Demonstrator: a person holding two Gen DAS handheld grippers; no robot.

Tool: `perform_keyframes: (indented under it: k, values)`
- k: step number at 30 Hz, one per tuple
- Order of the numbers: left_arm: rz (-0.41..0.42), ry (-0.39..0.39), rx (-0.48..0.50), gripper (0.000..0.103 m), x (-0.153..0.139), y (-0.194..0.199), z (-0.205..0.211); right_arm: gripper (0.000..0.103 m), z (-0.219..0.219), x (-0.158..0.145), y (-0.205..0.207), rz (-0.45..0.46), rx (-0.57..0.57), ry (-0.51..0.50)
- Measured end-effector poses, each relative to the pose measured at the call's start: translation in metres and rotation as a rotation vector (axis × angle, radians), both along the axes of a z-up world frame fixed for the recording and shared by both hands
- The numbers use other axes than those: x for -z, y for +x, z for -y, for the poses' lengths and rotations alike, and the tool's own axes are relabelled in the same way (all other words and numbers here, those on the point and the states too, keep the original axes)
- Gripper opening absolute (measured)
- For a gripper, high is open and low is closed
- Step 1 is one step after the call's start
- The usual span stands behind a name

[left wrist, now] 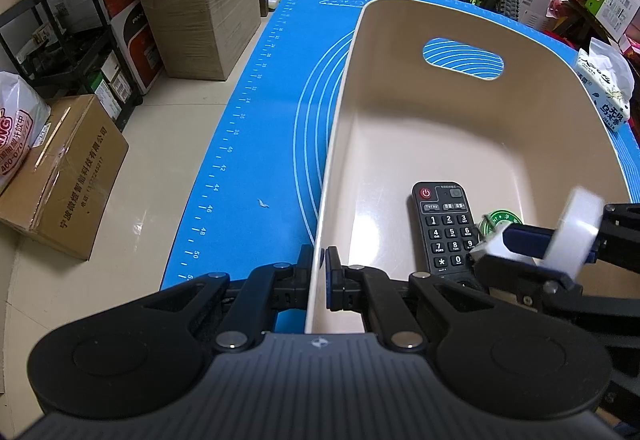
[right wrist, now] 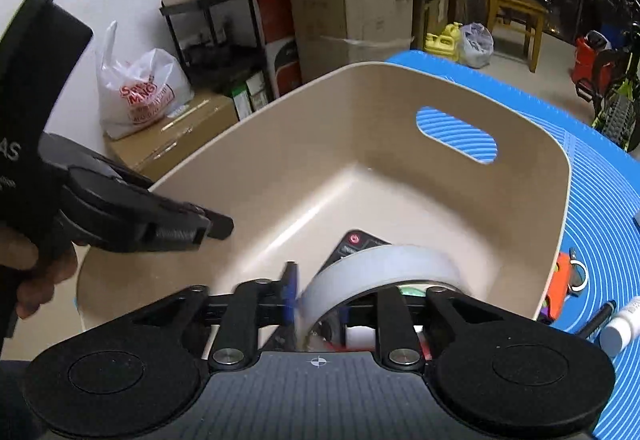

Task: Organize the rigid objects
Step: 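Lower the tape roll onto the charger in the bin and release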

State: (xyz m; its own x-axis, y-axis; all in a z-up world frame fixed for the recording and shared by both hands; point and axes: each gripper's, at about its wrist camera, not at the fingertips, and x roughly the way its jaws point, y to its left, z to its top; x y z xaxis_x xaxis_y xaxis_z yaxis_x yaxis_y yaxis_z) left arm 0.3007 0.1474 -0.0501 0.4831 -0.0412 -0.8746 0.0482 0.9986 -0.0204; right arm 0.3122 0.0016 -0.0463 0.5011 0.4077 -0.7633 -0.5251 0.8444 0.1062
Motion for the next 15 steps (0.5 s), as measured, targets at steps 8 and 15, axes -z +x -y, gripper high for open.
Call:
perform_keyframes:
  k: [8, 15]
  values:
    - [-0.001, 0.000, 0.000, 0.007, 0.000, 0.000, 0.000, 0.076, 0.018, -0.007, -0.012, 0.012, 0.006, -0.002]
    - [-0.001, 0.000, 0.000, 0.007, 0.000, 0.000, 0.000, 0.091, 0.039, -0.024, -0.018, 0.062, 0.047, 0.019]
